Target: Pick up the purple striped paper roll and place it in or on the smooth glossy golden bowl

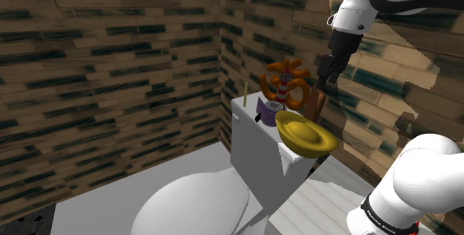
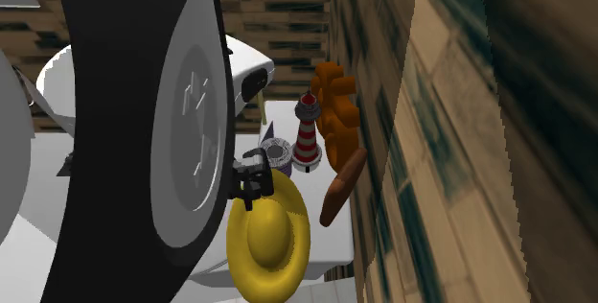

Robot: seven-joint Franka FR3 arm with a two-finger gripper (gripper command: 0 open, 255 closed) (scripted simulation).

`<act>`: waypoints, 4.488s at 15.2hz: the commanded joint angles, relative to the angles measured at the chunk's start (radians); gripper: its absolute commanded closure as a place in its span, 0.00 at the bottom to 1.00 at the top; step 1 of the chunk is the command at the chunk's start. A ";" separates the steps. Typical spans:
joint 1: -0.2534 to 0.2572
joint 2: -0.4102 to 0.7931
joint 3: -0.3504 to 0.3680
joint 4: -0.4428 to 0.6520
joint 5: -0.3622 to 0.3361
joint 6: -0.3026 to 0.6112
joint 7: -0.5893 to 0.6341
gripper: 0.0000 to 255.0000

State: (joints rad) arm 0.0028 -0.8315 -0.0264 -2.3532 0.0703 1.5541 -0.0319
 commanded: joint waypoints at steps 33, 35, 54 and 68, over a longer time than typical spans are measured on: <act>-0.039 1.031 -0.054 0.382 0.018 0.579 -0.044 0.00; -0.039 1.042 -0.053 0.369 0.020 0.603 -0.046 0.00; -0.038 1.052 -0.053 0.359 0.022 0.622 -0.047 1.00; -0.037 0.975 -0.056 0.453 0.007 0.452 -0.030 1.00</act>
State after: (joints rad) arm -0.0347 0.1458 -0.0822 -1.9114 0.0780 2.0198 -0.0635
